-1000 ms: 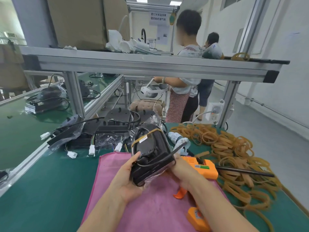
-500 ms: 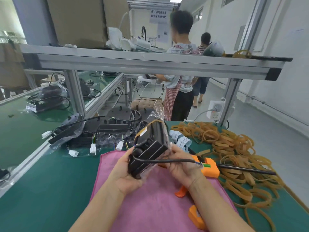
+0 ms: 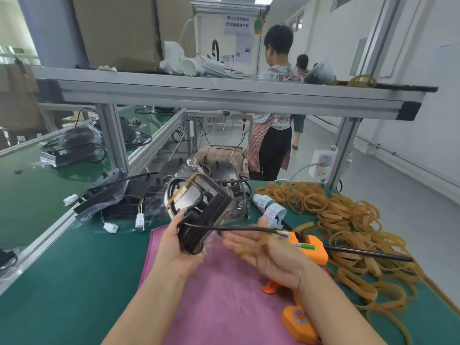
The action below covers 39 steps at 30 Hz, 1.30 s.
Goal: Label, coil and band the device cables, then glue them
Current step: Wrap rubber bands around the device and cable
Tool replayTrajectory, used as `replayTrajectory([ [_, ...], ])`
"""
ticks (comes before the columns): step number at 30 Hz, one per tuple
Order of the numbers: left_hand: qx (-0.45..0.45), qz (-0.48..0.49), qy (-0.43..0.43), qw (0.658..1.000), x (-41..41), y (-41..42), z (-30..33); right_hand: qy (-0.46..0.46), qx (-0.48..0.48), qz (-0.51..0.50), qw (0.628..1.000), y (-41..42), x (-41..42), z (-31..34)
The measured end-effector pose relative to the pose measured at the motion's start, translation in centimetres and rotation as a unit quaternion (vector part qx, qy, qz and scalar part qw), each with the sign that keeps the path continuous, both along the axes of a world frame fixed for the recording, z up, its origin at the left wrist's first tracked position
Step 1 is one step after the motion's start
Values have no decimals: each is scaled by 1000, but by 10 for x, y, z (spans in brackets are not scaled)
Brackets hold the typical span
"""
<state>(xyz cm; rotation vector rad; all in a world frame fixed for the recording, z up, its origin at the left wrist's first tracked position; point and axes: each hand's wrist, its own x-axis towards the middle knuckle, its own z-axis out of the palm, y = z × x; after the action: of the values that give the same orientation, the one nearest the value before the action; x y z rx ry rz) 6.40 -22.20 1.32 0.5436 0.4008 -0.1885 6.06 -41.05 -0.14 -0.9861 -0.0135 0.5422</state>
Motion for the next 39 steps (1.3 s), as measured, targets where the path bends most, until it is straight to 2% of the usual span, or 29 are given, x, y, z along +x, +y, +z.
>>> replayTrajectory([
  [2,-11,28,-10,999,4,3,2,-24,-67,9,997,-2,-9,-10],
  [5,22,47,-31,998,6,-1,4,-73,-77,31,994,4,-19,-8],
  [9,75,47,-47,995,4,-13,-3,-107,-71,-104,986,16,-13,9],
  [14,99,63,-58,991,-3,-21,-11,-138,-134,-266,944,18,-7,18],
  [19,143,63,-77,985,-9,-26,-18,-247,-259,-316,879,18,0,27],
  [25,195,41,-130,971,-14,-24,-16,-332,-358,-258,834,12,1,36],
  [29,221,16,-127,967,-13,-18,-17,-383,-392,-257,796,9,-7,39],
  [35,237,3,-135,962,-17,-16,-17,-375,-451,-227,778,9,-1,36],
  [37,239,-4,-145,960,-19,-14,-17,-350,-460,-209,789,8,2,37],
  [39,232,-6,-152,961,-19,-12,-17,-294,-443,-172,829,7,4,36],
])
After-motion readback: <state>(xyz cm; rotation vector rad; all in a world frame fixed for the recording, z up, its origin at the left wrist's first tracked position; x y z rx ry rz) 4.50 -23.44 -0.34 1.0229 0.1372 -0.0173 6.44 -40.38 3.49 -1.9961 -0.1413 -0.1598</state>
